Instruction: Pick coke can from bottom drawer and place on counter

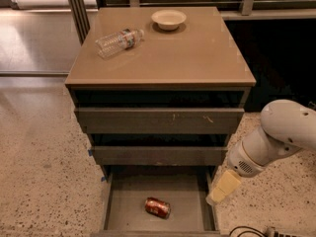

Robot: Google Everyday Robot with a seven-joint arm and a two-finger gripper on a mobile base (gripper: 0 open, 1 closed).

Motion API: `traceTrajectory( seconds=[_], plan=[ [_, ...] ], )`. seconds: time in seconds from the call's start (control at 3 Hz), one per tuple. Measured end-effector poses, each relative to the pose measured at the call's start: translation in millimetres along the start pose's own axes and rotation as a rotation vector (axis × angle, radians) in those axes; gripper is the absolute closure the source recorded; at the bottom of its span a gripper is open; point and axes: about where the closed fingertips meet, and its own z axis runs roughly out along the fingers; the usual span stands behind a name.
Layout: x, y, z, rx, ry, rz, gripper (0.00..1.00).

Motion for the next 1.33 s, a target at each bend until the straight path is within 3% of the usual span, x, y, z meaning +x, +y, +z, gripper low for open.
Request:
traceTrajectory(
  seconds=[0.67,1.0,1.33],
  plan=[
    [30.5,4.7,76.9,-0.1,0.063,0.047,0.0],
    [30.5,4.7,77.0,-0.1,0.062,0.047,0.0],
    [36.7,2.9,98.6,-0.099,-0.044,0.057,0.0]
  ],
)
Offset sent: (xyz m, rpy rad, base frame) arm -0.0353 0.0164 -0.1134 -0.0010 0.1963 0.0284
